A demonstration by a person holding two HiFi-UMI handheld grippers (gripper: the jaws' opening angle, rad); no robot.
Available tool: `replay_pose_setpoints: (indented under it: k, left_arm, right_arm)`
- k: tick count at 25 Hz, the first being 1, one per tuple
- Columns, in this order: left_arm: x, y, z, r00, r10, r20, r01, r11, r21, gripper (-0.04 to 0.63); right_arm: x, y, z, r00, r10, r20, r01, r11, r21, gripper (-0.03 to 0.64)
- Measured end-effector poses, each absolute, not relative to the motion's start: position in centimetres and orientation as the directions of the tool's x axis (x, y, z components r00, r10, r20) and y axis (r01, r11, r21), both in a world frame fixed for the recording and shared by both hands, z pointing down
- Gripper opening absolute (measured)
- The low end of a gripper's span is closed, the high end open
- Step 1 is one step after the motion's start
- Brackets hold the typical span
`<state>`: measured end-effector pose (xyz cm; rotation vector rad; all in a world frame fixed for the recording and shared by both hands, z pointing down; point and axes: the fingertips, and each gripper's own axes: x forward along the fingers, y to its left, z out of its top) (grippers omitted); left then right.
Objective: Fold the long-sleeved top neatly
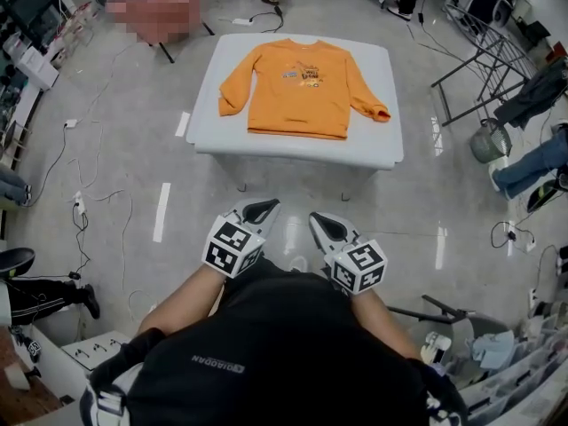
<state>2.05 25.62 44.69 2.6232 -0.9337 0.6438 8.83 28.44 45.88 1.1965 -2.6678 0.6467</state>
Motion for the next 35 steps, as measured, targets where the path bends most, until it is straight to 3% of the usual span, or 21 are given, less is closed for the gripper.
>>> replay_pose_setpoints:
  k: [14,19,35]
  left_arm:
    - [0.5,22.0,48.3,0.665,-0.503,0.552,-0.676,-0.72,0.159,0.008]
    - [2.2,17.8,46.9,0.696,-0.507,0.509,-0.652,-0.743,0.151,0.008]
    - [-1.1,0.7,46.1,0.74,-0.491,0.459,-0.619,-0.765,0.18,0.008]
  right_arm:
    - [9.5,23.9,47.7,-0.661,-0.673,0.332,-0.749,0.568,-0.34,0.005]
    - [11.4,21.1,48.0,-0.622,-0.696,0.358,-0.782,0.526,-0.335,0.006]
    - [8.9,2.3,45.7,-0.542,-0.731,0.415,-0.84,0.491,-0.233,0.005]
